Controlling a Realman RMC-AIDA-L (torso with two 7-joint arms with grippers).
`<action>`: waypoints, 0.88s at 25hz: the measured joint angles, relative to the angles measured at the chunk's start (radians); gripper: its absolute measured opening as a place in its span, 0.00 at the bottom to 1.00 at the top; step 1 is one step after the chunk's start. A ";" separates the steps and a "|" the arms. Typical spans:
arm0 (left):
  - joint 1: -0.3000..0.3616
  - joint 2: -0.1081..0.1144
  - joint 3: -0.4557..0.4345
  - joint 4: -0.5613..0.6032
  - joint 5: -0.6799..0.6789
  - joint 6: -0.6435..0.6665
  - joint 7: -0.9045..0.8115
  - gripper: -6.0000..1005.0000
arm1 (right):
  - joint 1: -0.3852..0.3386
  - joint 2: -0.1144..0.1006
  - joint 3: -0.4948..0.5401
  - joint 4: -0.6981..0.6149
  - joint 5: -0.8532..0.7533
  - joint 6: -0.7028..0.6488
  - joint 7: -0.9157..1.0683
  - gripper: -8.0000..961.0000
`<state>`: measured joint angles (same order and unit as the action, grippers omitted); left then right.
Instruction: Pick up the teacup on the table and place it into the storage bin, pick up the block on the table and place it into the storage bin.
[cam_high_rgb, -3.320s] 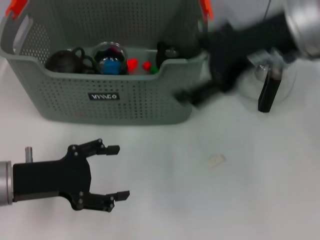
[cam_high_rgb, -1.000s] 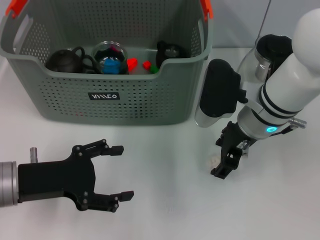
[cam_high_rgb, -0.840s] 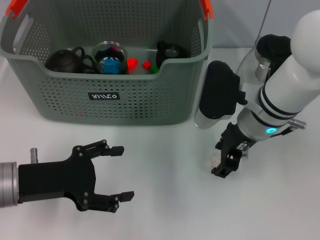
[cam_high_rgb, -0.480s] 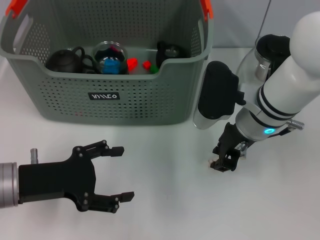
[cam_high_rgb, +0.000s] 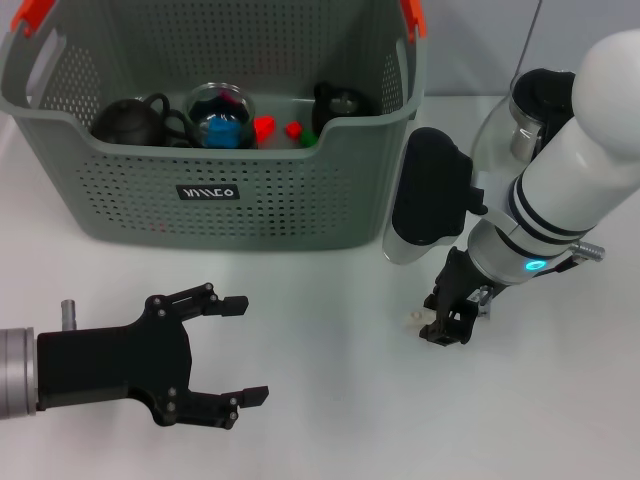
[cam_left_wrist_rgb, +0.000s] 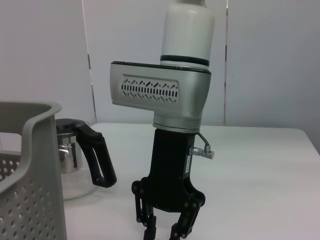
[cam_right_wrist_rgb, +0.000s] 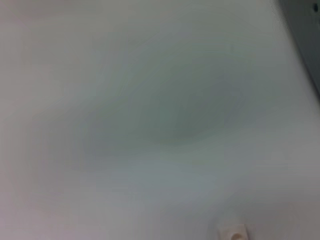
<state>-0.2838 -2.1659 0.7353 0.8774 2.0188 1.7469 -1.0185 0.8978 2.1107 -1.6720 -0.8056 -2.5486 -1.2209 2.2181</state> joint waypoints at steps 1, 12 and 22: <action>0.000 0.000 0.000 0.000 0.000 0.000 0.000 0.94 | 0.001 0.000 0.000 0.000 0.000 0.000 0.000 0.39; 0.000 0.000 -0.001 0.000 0.000 0.000 0.000 0.94 | 0.004 0.000 -0.053 -0.002 0.018 0.009 0.009 0.31; 0.010 0.002 -0.018 0.000 -0.003 0.003 0.000 0.95 | -0.039 -0.010 0.052 -0.167 0.036 -0.145 0.003 0.21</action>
<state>-0.2739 -2.1642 0.7177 0.8774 2.0160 1.7503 -1.0185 0.8589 2.1003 -1.6204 -0.9728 -2.5128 -1.3659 2.2212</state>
